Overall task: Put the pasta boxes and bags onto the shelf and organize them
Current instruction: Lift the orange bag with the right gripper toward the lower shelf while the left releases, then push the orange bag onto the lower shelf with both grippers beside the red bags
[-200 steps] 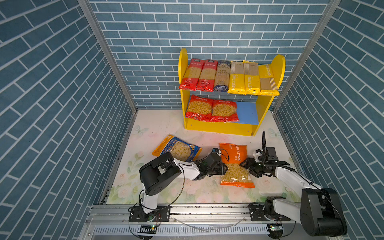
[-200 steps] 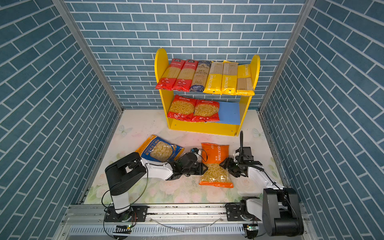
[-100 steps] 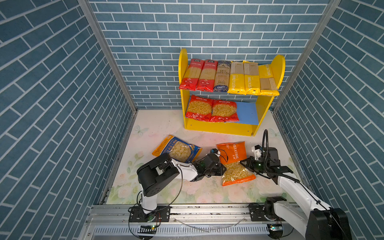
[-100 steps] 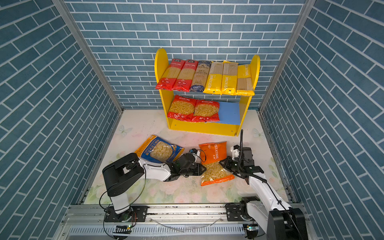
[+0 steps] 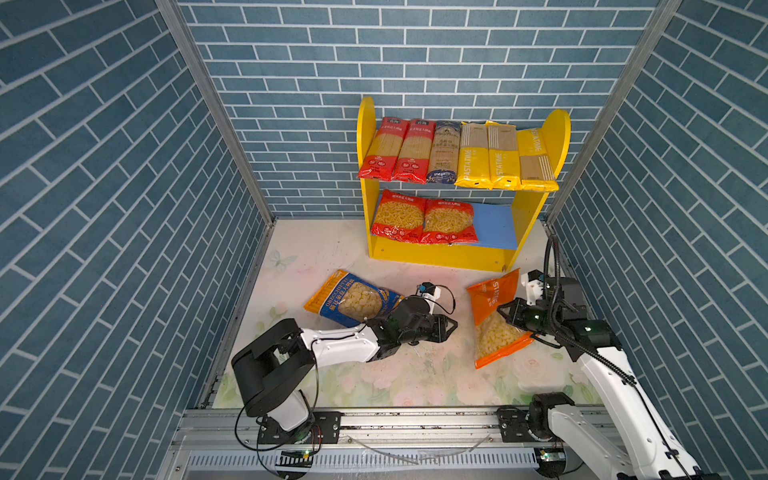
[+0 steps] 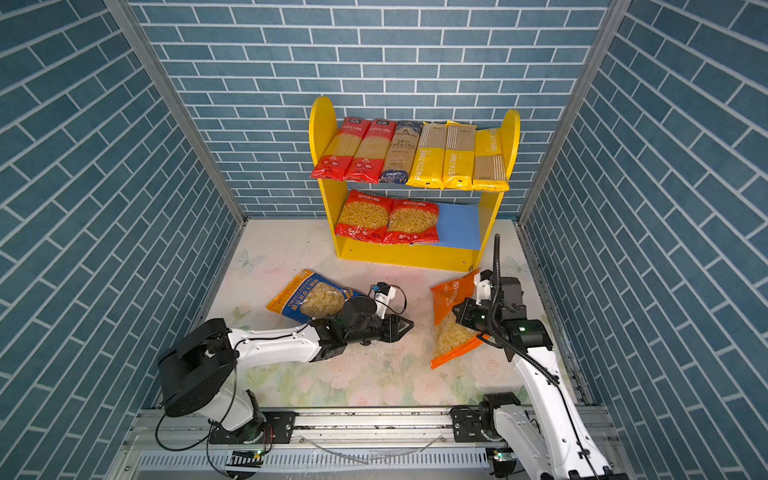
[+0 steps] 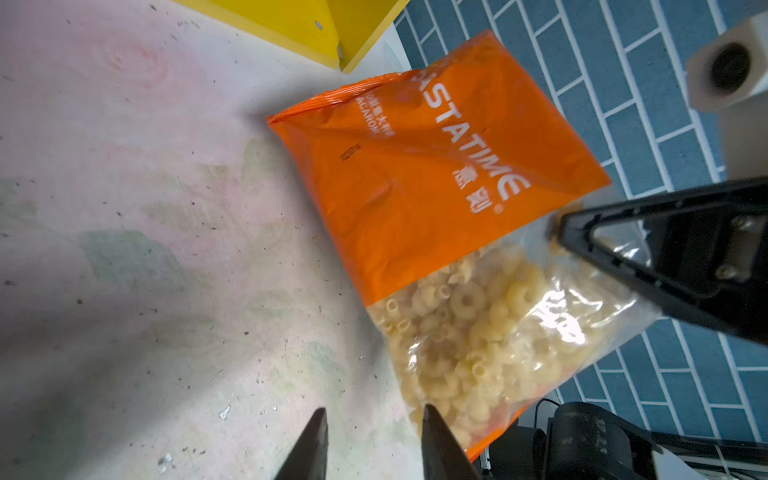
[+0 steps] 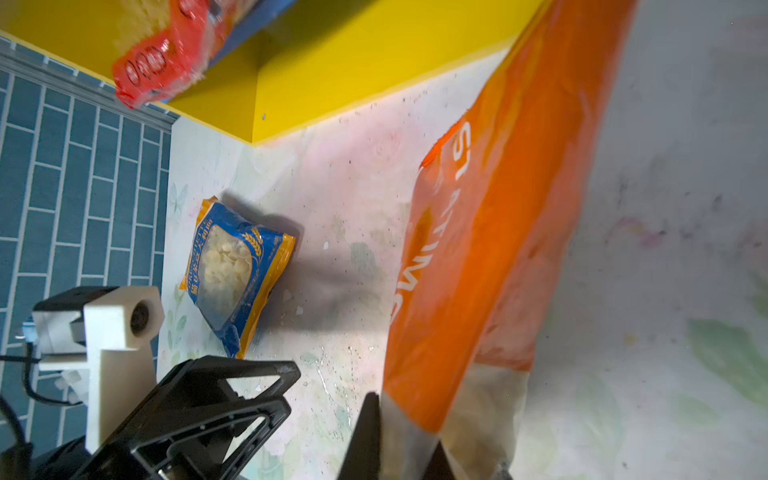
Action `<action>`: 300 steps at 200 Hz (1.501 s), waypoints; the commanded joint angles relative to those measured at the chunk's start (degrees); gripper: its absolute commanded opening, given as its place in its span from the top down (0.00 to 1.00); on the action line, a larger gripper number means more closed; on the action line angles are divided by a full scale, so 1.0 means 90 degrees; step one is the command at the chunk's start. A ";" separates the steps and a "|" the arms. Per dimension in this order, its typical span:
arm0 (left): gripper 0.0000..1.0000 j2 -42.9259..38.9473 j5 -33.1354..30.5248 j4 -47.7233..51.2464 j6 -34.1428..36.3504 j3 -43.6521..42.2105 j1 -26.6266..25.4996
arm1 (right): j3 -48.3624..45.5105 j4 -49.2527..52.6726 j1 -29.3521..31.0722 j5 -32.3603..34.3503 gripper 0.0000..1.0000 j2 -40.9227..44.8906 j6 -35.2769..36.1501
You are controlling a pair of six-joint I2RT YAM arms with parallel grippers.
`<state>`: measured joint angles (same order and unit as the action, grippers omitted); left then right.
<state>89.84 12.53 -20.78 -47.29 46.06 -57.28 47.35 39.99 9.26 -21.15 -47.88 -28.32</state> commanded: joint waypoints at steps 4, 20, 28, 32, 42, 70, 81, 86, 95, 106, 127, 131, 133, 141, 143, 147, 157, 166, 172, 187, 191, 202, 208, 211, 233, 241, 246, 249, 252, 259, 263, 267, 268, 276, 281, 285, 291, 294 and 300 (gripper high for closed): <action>0.60 -0.0318 -0.0234 0.0653 0.0541 0.0199 0.0030 | 0.1182 0.0146 0.0026 0.0397 1.00 -0.0060 0.0808; 0.59 -0.0427 -0.0299 0.0795 0.0652 0.0225 0.0031 | 0.1645 0.0000 0.0026 0.0544 1.00 -0.0289 0.0885; 0.59 -0.0460 -0.0326 0.0803 0.0664 0.0208 0.0027 | 0.1868 -0.0150 0.0026 0.0588 1.00 -0.0415 0.0900; 0.59 -0.0470 -0.0337 0.0796 0.0668 0.0195 0.0027 | 0.1961 -0.0252 0.0024 0.0605 1.00 -0.0487 0.0907; 0.59 -0.0484 -0.0356 0.0779 0.0657 0.0165 0.0030 | 0.2203 -0.0490 0.0031 0.0640 1.00 -0.0652 0.0933; 0.58 -0.0510 -0.0356 0.0707 0.0610 0.0074 0.0031 | 0.2999 -0.0913 0.0036 0.0850 1.00 -0.1169 0.1204; 0.58 -0.0530 -0.0397 0.0725 0.0614 0.0072 0.0028 | 0.3147 -0.1209 0.0036 0.0916 1.00 -0.1292 0.1306; 0.57 -0.0515 -0.0411 0.0711 0.0633 0.0086 0.0037 | 0.3173 -0.1359 0.0041 0.0949 1.00 -0.1340 0.1353; 0.55 -0.0477 -0.0412 0.0685 0.0646 0.0151 0.0064 | 0.3169 -0.1691 0.0036 0.1014 1.00 -0.1420 0.1447; 0.52 -0.0367 -0.0302 0.0548 0.0626 0.0270 0.0159 | 0.3142 -0.2045 0.0036 0.1086 1.00 -0.1524 0.1545; 0.47 -0.0045 0.0118 -0.0055 0.0292 0.0634 0.0460 | 0.2868 -0.2997 0.0027 0.1135 1.00 -0.1642 0.1659; 0.46 0.0037 0.0199 -0.0194 0.0234 0.0709 0.0510 | 0.2788 -0.3239 0.0026 0.1132 1.00 -0.1660 0.1662; 0.46 0.0074 0.0231 -0.0261 0.0208 0.0763 0.0543 | 0.2732 -0.3363 0.0026 0.1137 1.00 -0.1669 0.1662; 0.45 0.0219 0.0322 -0.0445 0.0133 0.0976 0.0631 | 0.2575 -0.3856 0.0018 0.1125 1.00 -0.1748 0.1662; 0.45 0.0268 0.0349 -0.0472 0.0119 0.1034 0.0651 | 0.2552 -0.3959 0.0017 0.1111 1.00 -0.1772 0.1662; 0.44 0.0343 0.0398 -0.0500 0.0099 0.1160 0.0681 | 0.2547 -0.4086 0.0016 0.1095 1.00 -0.1839 0.1662; 0.43 0.0534 0.0489 -0.0498 0.0140 0.1466 0.0745 | 0.2580 -0.4455 0.0007 0.1015 1.00 -0.2006 0.1679; 0.42 0.0684 0.0524 -0.0379 0.0221 0.1721 0.0786 | 0.2586 -0.4810 0.0002 0.0981 1.00 -0.2128 0.1674; 0.42 0.0760 0.0543 -0.0314 0.0269 0.1863 0.0811 | 0.2595 -0.5008 0.0002 0.0982 1.00 -0.2195 0.1681; 0.42 0.0930 0.0555 -0.0261 0.0344 0.2084 0.0879 | 0.2663 -0.5344 -0.0026 0.0964 1.00 -0.2361 0.1747; 0.42 0.0974 0.0560 -0.0268 0.0335 0.2118 0.0901 | 0.2686 -0.5383 -0.0039 0.0940 1.00 -0.2412 0.1752; 0.42 0.1058 0.0591 -0.0310 0.0310 0.2184 0.0970 | 0.2756 -0.5480 -0.0089 0.0760 1.00 -0.2565 0.1741; 0.42 0.1096 0.0599 -0.0335 0.0299 0.2205 0.1006 | 0.2749 -0.5587 -0.0100 0.0671 1.00 -0.2638 0.1713; 0.42 0.1108 0.0599 -0.0329 0.0302 0.2214 0.1025 | 0.2747 -0.5637 -0.0101 0.0627 1.00 -0.2668 0.1699; 0.42 0.1176 0.0624 -0.0319 0.0284 0.2245 0.1143 | 0.2756 -0.5854 -0.0093 0.0248 1.00 -0.2898 0.1531; 0.42 0.1176 0.0621 -0.0299 0.0303 0.2238 0.1185 | 0.2739 -0.5931 -0.0093 0.0103 1.00 -0.2948 0.1434; 0.42 0.1177 0.0623 -0.0291 0.0319 0.2235 0.1202 | 0.2728 -0.5984 -0.0077 0.0045 1.00 -0.2968 0.1410; 0.42 0.1178 0.0626 -0.0283 0.0326 0.2240 0.1214 | 0.2727 -0.5999 -0.0067 0.0024 1.00 -0.2979 0.1408; 0.42 0.1184 0.0612 -0.0267 0.0340 0.2249 0.1226 | 0.2718 -0.6018 -0.0062 0.0017 1.00 -0.2986 0.1415; 0.42 0.1207 0.0609 -0.0207 0.0370 0.2304 0.1254 | 0.2717 -0.6040 -0.0062 0.0016 1.00 -0.3009 0.1458; 0.42 0.1237 0.0602 -0.0149 0.0402 0.2356 0.1266 | 0.2717 -0.6044 -0.0062 0.0024 1.00 -0.3022 0.1503; 0.42 0.1274 0.0615 -0.0083 0.0456 0.2422 0.1274 | 0.2722 -0.6041 -0.0062 0.0024 1.00 -0.3042 0.1562; 0.42 0.1285 0.0617 -0.0069 0.0468 0.2436 0.1275 | 0.2724 -0.6038 -0.0062 0.0020 1.00 -0.3046 0.1578; 0.42 0.1368 0.0628 0.0050 0.0548 0.2578 0.1286 | 0.2746 -0.6007 -0.0072 0.0008 1.00 -0.3092 0.1713; 0.42 0.1436 0.0634 0.0119 0.0601 0.2666 0.1285 | 0.2756 -0.6010 -0.0081 0.0006 1.00 -0.3129 0.1776; 0.42 0.1503 0.0641 0.0183 0.0621 0.2736 0.1286 | 0.2768 -0.6019 -0.0089 -0.0015 1.00 -0.3167 0.1822; 0.42 0.1592 0.0669 0.0239 0.0659 0.2837 0.1286 | 0.2777 -0.6030 -0.0108 -0.0102 1.00 -0.3234 0.1853; 0.42 0.1625 0.0676 0.0269 0.0669 0.2883 0.1286 | 0.2794 -0.6043 -0.0119 -0.0174 1.00 -0.3281 0.1861; 0.42 0.1706 0.0687 0.0301 0.0674 0.2951 0.1286 | 0.2835 -0.6033 -0.0129 -0.0334 1.00 -0.3383 0.1882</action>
<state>102.21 17.76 -20.73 -43.68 69.23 -45.91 70.41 -2.61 8.82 -19.77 -77.41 -16.38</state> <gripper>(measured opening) 0.581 0.112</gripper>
